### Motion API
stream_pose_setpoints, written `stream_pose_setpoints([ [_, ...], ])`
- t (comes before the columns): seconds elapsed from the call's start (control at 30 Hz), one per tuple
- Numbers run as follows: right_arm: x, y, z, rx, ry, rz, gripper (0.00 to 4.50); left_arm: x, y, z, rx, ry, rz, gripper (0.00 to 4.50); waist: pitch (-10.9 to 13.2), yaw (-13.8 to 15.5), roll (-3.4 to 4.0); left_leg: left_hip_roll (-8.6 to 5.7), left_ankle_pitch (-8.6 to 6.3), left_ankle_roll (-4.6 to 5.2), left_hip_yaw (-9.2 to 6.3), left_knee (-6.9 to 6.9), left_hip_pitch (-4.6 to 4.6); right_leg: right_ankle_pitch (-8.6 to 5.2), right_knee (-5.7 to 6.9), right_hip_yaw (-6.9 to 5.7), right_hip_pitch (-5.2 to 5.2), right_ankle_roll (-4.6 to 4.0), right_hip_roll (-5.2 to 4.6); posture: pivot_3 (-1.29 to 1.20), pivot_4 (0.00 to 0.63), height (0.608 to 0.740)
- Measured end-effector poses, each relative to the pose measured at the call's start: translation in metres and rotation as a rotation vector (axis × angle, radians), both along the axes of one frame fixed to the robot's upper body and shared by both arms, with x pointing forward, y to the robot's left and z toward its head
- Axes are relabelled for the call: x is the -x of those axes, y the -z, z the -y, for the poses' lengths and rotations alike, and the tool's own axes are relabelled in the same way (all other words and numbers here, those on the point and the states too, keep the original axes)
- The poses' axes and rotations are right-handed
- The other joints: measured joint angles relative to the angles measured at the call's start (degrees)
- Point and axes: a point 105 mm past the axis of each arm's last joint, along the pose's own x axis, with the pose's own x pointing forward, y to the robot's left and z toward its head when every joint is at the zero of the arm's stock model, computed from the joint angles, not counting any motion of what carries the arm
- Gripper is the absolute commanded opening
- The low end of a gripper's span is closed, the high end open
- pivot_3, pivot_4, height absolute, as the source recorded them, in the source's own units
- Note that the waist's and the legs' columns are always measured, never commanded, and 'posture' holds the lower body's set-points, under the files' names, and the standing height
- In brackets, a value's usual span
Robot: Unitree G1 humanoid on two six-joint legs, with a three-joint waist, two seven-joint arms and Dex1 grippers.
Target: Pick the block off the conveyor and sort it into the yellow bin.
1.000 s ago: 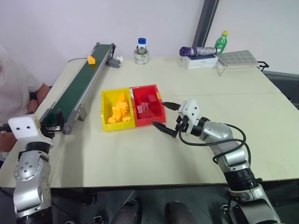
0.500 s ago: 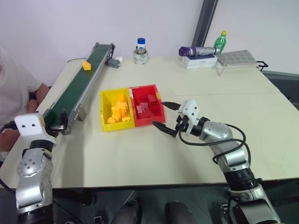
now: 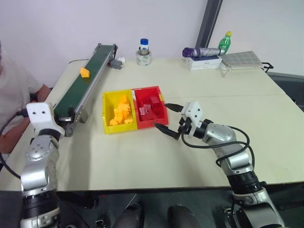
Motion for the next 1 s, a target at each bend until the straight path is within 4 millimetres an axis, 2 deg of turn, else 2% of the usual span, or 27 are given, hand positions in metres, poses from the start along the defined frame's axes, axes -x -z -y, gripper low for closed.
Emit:
stream_pose_setpoints([
  [0.27,0.005,-0.006,-0.006,-0.045,-0.044,-0.013,4.5,-0.028,-0.022,-0.011,-0.035,0.058,-0.079,4.44,0.0,-0.07,0.0,0.01,0.0,0.0,0.0,-0.01,0.0,0.09,0.02,0.01,-0.03,0.16,0.03,0.0,0.15,0.74],
  [0.43,0.011,-0.011,-0.01,-0.081,-0.092,-0.034,4.5,-0.051,-0.018,-0.011,0.0,0.097,-0.145,4.44,0.02,0.08,-0.03,0.01,0.01,0.0,-0.03,0.0,-0.01,0.11,0.02,-0.02,-0.02,0.19,0.03,0.0,0.15,0.74],
  [0.57,0.013,-0.012,-0.011,-0.085,-0.1,-0.04,4.5,-0.064,-0.026,-0.01,0.03,0.124,-0.158,4.44,0.02,-0.05,-0.03,0.0,0.01,0.0,-0.02,0.0,0.0,0.12,0.01,-0.04,-0.02,0.2,0.02,0.0,0.15,0.74],
  [0.67,0.012,-0.012,-0.01,-0.082,-0.096,-0.041,4.5,-0.072,-0.025,-0.007,0.028,0.141,-0.177,4.44,0.02,-0.18,-0.03,0.0,0.01,0.0,-0.02,-0.01,-0.01,0.12,0.02,-0.04,-0.05,0.22,0.02,0.0,0.15,0.74],
  [0.87,0.011,-0.013,-0.009,-0.083,-0.083,-0.038,4.5,-0.075,-0.007,-0.011,-0.009,0.134,-0.259,4.44,0.02,-0.34,-0.03,0.0,0.01,0.0,-0.02,-0.01,-0.01,0.13,0.05,-0.02,-0.08,0.22,0.03,0.0,0.15,0.74],
  [1.0,0.011,-0.012,-0.008,-0.077,-0.072,-0.037,4.5,-0.073,-0.011,-0.025,-0.02,0.084,-0.239,4.44,0.02,-0.18,-0.03,0.0,0.01,0.0,-0.02,-0.01,-0.01,0.13,0.05,-0.02,-0.07,0.22,0.03,0.0,0.15,0.74],
])
